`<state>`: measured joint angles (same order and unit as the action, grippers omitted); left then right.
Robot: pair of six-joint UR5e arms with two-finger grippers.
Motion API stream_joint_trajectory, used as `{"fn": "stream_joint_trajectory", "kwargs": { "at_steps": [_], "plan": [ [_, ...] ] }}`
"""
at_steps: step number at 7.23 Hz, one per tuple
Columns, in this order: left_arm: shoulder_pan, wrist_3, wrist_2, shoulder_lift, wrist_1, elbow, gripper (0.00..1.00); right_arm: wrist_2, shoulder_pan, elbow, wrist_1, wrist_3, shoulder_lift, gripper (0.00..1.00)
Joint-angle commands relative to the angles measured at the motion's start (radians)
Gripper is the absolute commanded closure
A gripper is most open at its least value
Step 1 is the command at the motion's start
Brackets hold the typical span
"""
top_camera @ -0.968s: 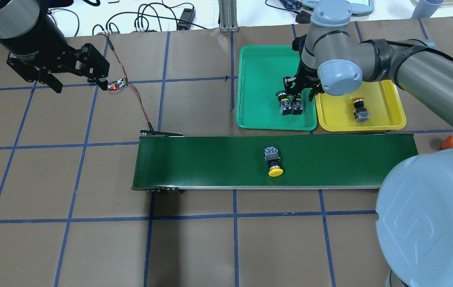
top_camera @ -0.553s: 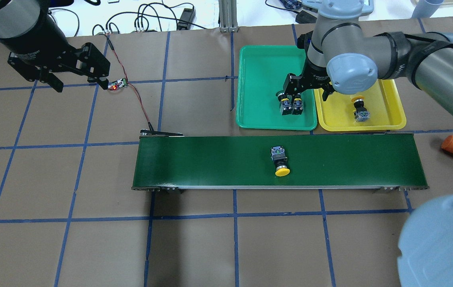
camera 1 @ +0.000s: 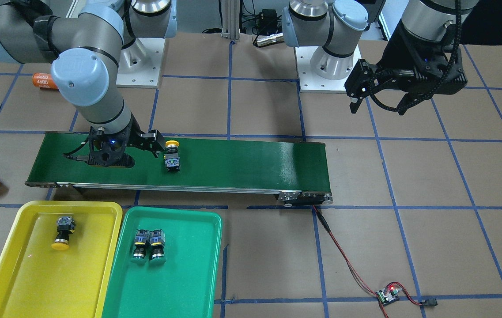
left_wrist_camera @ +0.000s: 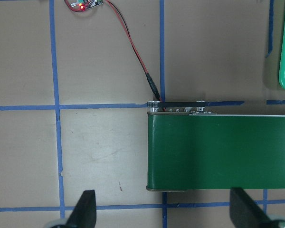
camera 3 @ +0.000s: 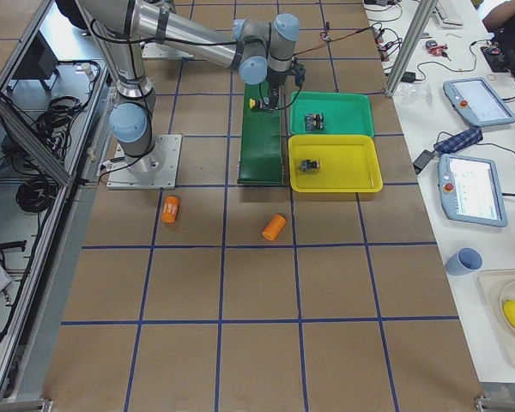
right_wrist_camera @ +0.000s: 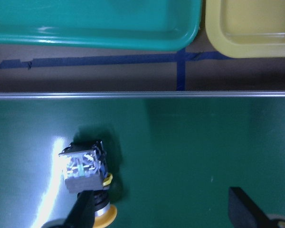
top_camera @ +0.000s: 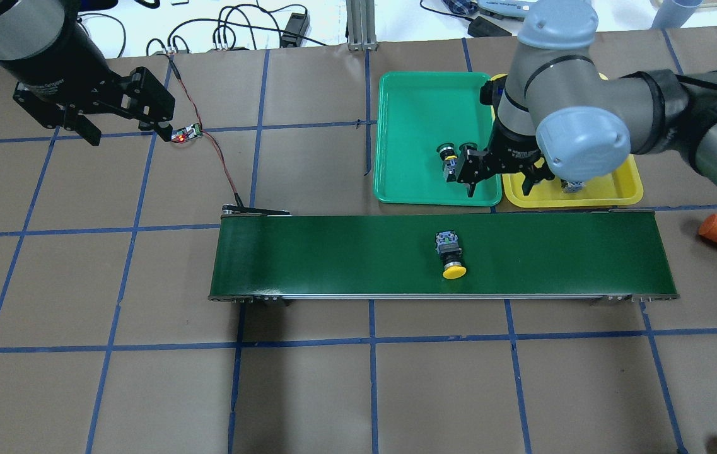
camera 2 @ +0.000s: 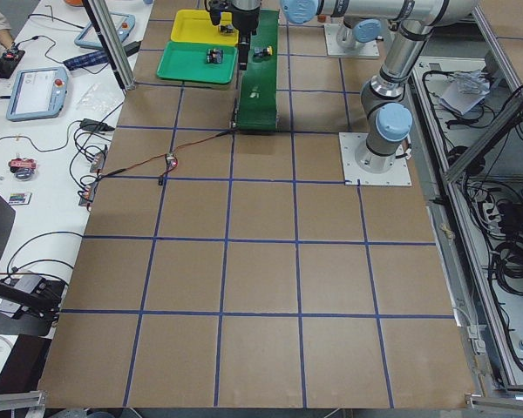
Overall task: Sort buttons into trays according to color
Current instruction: 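Move the right gripper to the last yellow-capped button and grasp it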
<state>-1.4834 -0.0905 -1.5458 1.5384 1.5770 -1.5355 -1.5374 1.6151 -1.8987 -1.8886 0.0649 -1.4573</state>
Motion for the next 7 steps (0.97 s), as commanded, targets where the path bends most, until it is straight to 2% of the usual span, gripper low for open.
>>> {"fn": "stream_joint_trajectory", "kwargs": {
  "at_steps": [1,4,5,6,7],
  "plan": [
    [0.0,-0.002,0.0,0.0,0.0,0.0,0.0,0.04,0.037,-0.023,-0.01,0.001,0.026,0.0],
    [0.006,-0.005,0.001,-0.001,0.0,0.0,0.0,0.023,0.037,-0.02,-0.026,-0.008,0.081,0.0],
    [0.006,-0.003,0.001,-0.001,0.0,0.002,0.0,0.019,0.035,-0.02,-0.055,-0.008,0.109,0.03],
    [0.008,-0.003,0.001,-0.001,-0.002,0.002,0.0,0.017,0.032,-0.02,-0.058,-0.01,0.129,0.32],
    [0.009,-0.005,0.001,-0.001,-0.002,0.002,0.0,0.016,0.029,-0.02,-0.055,-0.011,0.132,0.7]
  ]
}}
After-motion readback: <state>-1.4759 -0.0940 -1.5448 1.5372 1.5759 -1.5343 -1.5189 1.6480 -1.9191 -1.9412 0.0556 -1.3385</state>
